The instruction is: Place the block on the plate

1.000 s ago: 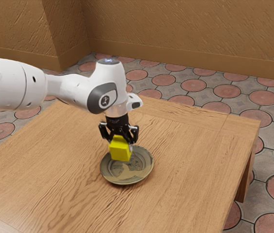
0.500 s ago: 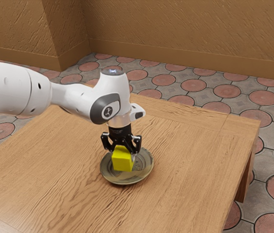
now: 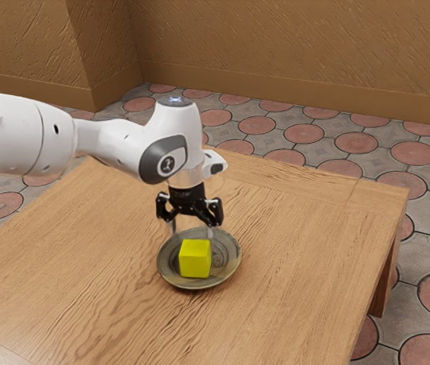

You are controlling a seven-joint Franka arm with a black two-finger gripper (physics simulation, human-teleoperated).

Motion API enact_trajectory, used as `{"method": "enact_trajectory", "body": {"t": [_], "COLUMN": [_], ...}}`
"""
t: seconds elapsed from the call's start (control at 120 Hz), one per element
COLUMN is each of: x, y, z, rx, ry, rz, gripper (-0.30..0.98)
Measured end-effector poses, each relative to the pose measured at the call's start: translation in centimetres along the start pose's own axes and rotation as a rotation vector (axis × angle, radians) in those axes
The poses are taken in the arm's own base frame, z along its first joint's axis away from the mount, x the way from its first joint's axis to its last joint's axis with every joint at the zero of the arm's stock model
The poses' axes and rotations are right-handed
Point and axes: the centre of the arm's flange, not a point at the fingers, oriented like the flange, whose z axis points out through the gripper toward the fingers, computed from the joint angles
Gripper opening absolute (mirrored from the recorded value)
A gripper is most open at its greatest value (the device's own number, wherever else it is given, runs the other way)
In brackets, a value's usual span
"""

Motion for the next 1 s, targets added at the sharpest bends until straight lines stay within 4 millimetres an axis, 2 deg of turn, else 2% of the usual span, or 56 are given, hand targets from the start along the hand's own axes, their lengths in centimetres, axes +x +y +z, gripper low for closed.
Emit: {"method": "enact_trajectory", "body": {"t": [0.167, 0.3, 0.367, 0.442, 0.525, 0.667, 0.717, 0.775, 0.833, 0.942, 1.0], "x": [0.6, 1.3, 1.6, 1.6, 1.5, 2.2, 2.3, 2.5, 2.5, 2.0, 1.8], "y": [-0.4, -0.4, -0.5, -1.4, -2.9, -6.2, -8.7, -12.3, -15.0, -19.4, -20.6], "z": [-2.5, -7.4, -10.6, -13.9, -16.4, -21.5, -23.2, -24.5, -25.5, -27.8, -28.6], "rx": [-0.005, -0.020, -0.020, -0.018, -0.005, 0.018, 0.023, 0.027, 0.031, 0.038, 0.042], "ry": [0.017, 0.050, 0.069, 0.086, 0.086, 0.108, 0.114, 0.115, 0.115, 0.122, 0.119], "rz": [0.002, 0.016, 0.028, 0.040, 0.047, 0.050, 0.037, 0.011, -0.001, -0.017, -0.010], "gripper": [0.67, 0.68, 0.68, 0.68, 0.68, 0.68, 0.68, 0.69, 0.69, 0.69, 0.69]}}
